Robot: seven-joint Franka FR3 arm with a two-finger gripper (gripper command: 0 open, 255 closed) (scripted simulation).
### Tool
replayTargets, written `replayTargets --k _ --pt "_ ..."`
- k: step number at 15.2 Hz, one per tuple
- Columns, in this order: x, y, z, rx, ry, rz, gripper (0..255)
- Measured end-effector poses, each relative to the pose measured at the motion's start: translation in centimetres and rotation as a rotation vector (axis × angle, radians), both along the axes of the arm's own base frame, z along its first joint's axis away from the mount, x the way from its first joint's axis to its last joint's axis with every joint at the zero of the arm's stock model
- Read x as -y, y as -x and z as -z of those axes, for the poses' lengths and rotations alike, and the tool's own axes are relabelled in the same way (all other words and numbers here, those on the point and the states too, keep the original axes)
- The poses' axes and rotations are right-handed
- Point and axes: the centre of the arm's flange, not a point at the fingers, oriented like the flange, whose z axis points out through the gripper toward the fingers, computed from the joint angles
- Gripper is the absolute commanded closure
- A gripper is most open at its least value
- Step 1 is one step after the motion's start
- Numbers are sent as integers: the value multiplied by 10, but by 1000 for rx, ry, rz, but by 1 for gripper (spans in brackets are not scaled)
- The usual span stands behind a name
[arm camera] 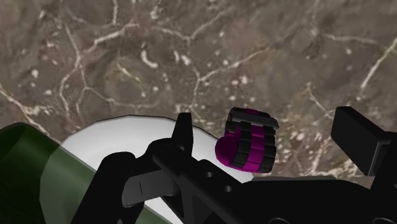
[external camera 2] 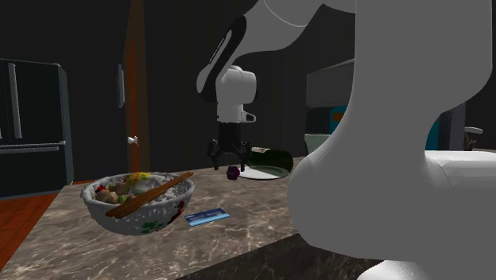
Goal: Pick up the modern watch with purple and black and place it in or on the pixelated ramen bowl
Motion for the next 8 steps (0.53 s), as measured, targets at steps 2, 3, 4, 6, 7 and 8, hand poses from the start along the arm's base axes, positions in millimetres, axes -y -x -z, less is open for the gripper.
replayTargets --k 2,3,4,6,7,8 --pt "0 0 0 0 0 0 0" --pt "0 0 0 0 0 0 0" --pt "0 0 0 0 0 0 255" --pt "0 0 0 0 0 0 255" --pt "0 0 0 0 0 0 255" --pt "0 0 0 0 0 0 255"
